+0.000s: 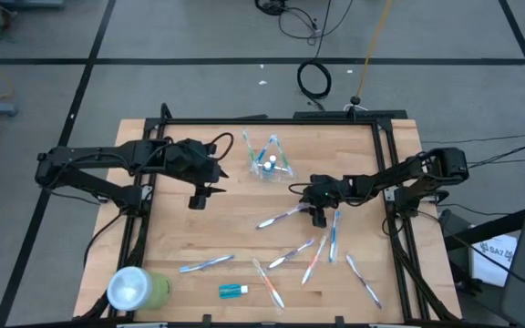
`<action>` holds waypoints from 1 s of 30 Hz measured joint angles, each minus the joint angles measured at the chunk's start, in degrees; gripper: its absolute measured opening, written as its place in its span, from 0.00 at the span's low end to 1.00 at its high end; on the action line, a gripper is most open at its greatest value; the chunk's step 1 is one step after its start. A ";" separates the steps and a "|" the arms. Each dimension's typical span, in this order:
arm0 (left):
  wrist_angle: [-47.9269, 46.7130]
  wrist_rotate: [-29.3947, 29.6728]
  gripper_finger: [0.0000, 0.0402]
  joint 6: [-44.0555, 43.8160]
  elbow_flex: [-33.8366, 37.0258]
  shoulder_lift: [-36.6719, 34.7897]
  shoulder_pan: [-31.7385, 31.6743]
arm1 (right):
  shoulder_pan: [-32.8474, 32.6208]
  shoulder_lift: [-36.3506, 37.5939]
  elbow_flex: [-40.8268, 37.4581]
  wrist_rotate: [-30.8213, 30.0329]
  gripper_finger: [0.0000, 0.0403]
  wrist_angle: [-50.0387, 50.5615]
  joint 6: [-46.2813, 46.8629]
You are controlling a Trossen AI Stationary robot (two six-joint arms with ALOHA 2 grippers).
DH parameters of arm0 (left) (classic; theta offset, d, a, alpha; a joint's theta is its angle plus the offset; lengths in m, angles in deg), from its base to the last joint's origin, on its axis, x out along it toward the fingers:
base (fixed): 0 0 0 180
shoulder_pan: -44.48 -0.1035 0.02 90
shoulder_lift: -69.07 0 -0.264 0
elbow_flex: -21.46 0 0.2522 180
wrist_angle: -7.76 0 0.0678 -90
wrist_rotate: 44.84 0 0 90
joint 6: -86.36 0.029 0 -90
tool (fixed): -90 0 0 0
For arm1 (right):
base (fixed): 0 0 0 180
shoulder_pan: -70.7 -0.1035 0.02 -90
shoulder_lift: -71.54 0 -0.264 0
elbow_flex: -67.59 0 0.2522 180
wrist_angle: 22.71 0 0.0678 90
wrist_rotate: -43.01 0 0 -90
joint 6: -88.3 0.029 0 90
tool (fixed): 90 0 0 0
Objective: Pick & Place toothbrushing station
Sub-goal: Put the top purple toothbrush into the right section of the transparent organizer
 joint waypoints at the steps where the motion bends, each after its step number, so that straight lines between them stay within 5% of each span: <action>1: 0.00 0.01 0.49 0.01 0.00 0.00 0.00 | 0.00 0.02 -0.12 -0.02 0.38 0.00 -0.04; 16: 0.42 2.80 0.49 0.33 0.00 0.00 0.00 | -0.13 0.73 -0.38 0.13 0.04 -0.51 -5.63; 24: 0.42 15.12 0.49 -4.50 0.00 0.00 0.00 | -3.80 7.16 4.15 -0.38 0.07 0.79 -13.26; 30: 0.68 22.24 0.49 -3.13 0.00 0.00 0.00 | -7.30 13.81 15.78 -9.41 0.05 19.28 -22.99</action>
